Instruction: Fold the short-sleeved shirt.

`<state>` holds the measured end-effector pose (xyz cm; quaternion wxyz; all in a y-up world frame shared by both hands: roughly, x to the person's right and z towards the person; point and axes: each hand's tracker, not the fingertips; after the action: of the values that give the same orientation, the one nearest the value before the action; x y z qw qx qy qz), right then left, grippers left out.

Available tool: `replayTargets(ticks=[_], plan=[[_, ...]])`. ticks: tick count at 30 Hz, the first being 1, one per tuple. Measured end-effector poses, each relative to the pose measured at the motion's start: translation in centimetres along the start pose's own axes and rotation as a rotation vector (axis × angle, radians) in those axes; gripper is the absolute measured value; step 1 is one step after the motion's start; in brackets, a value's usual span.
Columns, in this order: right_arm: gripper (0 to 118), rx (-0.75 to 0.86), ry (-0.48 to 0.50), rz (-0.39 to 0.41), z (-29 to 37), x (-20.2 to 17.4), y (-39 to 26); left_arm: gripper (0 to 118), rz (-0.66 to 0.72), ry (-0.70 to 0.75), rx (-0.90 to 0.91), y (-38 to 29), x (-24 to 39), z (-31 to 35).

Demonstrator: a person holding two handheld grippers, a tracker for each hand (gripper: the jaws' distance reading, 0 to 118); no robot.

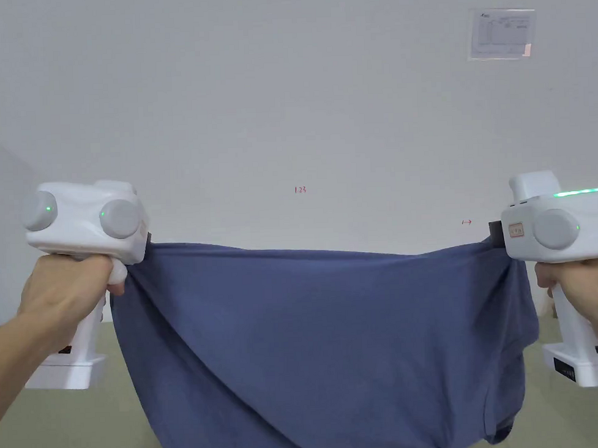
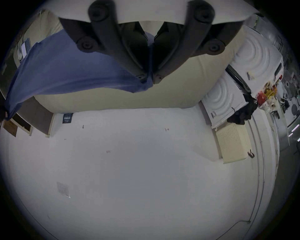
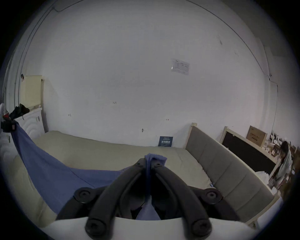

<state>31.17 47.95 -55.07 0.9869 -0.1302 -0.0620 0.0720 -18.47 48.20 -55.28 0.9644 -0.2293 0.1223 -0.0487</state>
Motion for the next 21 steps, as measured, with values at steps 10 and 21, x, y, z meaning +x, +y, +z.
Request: replayTargets(ticks=[10, 21], plan=[[5, 0.02, -0.023, 0.015, -11.3, -2.2, 4.3, 5, -0.022, 0.088, 0.062, 7.0, 2.9, -8.7], [5, -0.103, -0.001, 0.037, -22.1, -6.5, -6.0, 5, -0.053, 0.131, -0.003, -1.5, 6.0, -20.5]])
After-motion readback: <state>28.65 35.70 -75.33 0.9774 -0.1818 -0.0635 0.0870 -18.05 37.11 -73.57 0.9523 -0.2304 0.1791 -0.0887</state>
